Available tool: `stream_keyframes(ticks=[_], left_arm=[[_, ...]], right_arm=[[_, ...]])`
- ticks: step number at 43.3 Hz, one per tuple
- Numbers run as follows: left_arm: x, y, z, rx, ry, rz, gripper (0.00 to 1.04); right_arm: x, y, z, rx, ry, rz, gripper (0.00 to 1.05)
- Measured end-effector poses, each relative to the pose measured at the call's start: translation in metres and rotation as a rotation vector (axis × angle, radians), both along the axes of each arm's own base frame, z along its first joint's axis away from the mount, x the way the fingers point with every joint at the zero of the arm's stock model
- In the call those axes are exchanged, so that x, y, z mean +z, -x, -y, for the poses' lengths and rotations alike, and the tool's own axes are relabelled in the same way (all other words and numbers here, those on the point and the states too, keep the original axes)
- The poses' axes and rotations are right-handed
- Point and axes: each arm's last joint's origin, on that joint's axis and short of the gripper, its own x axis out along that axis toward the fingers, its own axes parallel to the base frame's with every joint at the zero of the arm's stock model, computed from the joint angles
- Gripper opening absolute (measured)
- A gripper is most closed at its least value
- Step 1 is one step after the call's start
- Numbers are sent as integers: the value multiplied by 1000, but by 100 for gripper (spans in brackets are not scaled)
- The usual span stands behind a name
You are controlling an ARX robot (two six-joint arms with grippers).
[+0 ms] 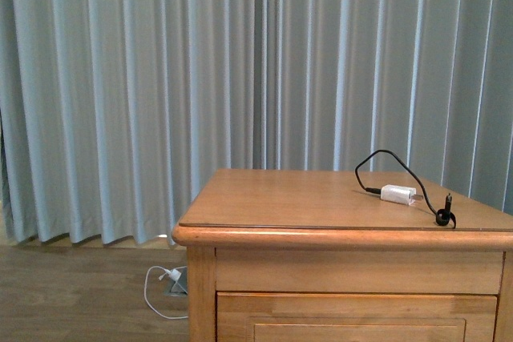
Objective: Place pink marker in drawer with both arms
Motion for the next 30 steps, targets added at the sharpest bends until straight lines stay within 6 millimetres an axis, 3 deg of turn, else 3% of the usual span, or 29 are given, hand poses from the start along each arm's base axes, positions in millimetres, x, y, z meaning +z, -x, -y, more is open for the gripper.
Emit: stream_keyframes(ticks=[20,30], left_arm=[[0,0,0,1,0,0,99],[0,0,0,1,0,0,99]], right_arm=[[-3,13,0,0,2,-5,2],[-3,13,0,0,2,-5,55]])
